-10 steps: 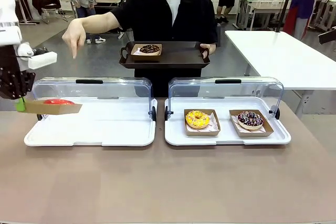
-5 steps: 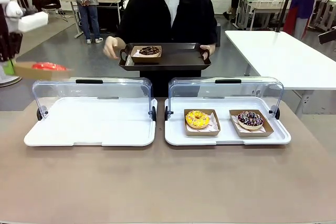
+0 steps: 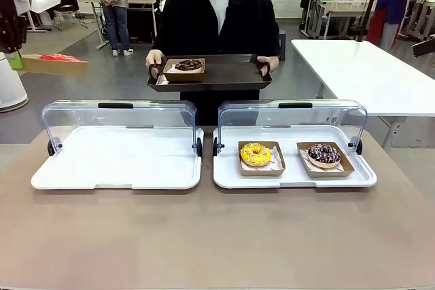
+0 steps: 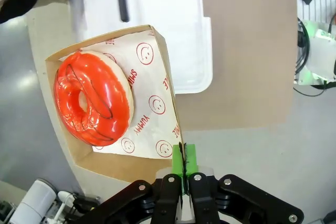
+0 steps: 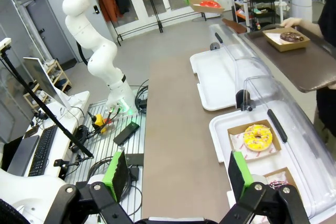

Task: Provide the desired donut to the person.
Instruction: Pick up and lift the Paper togo box containing the Donut pointed at by the person.

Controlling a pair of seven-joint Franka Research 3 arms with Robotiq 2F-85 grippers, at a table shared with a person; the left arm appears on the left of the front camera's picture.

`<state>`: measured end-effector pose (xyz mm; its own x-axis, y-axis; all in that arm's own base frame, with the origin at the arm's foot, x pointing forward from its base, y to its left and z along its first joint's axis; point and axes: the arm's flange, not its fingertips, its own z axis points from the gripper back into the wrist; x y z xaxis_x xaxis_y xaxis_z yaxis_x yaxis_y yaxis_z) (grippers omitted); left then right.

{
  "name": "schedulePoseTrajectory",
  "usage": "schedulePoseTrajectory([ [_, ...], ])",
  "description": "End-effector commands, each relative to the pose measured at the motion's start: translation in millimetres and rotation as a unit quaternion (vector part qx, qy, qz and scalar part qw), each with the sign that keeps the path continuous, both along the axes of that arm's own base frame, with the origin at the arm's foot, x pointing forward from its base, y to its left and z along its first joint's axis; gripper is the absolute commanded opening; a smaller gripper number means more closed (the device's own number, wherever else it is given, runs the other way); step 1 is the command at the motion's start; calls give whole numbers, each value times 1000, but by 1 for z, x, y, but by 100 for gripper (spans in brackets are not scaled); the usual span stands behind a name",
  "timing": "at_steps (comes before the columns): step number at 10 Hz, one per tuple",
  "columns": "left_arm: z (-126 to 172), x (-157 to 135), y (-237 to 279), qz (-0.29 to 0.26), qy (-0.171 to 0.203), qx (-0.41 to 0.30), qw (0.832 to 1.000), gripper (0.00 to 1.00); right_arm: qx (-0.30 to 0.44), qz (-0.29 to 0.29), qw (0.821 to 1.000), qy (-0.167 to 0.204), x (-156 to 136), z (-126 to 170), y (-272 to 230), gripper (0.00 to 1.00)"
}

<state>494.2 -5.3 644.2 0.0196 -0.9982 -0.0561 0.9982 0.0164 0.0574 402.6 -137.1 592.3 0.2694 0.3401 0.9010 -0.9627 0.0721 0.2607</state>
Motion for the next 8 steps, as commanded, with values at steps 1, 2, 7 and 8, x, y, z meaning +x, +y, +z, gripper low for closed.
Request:
schedulePoseTrajectory([
  [1,7,16,9,19,-11,-32,999,0,3,3,1000,-2,-1,1,0,100],
  [2,6,20,14,16,-17,-48,999,0,3,3,1000,-2,-1,1,0,100],
  [7,1,20,16,19,-10,-40,999,0,3,3,1000,-2,-1,1,0,100],
  [8,1,20,16,19,-10,-40,999,0,3,3,1000,-2,-1,1,0,100],
])
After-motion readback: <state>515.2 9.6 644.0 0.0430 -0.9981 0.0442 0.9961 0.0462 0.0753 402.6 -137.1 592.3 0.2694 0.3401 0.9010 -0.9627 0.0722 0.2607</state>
